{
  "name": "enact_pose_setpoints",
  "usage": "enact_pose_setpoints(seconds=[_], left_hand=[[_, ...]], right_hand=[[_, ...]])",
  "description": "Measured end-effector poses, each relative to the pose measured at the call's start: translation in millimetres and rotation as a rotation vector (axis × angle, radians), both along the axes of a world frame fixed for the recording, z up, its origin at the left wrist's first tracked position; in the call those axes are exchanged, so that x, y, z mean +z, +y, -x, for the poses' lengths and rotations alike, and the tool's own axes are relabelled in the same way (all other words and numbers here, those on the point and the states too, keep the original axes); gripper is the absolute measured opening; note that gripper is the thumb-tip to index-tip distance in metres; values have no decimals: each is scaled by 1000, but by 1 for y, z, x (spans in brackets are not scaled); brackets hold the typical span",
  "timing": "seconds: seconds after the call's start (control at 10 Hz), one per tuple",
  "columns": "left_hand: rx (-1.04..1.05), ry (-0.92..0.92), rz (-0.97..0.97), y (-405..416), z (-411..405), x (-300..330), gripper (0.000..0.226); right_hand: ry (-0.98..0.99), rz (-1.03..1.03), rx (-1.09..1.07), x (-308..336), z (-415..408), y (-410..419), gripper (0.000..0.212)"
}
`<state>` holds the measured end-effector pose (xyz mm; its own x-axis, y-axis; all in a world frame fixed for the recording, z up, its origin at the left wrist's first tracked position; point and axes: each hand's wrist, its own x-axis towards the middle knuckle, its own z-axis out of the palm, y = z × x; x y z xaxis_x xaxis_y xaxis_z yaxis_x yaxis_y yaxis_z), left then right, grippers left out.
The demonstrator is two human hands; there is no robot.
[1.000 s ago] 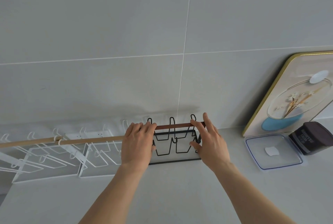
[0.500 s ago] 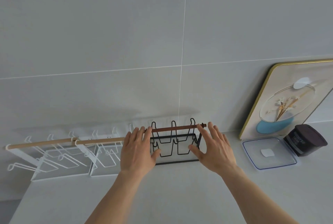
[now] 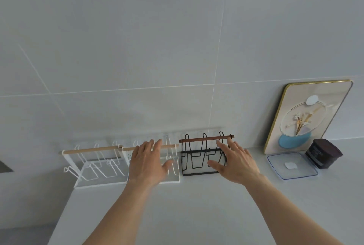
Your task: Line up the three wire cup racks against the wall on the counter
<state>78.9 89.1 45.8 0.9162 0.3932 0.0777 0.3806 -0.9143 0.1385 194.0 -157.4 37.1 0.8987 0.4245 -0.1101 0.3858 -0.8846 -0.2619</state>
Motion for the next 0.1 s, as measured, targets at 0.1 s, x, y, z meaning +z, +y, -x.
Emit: enact_pose_setpoints(seconds=[0.1], left_hand=[[-10,-4,0,31,37,12,81]], right_hand=[[-22,12,19,20,37,27,92]])
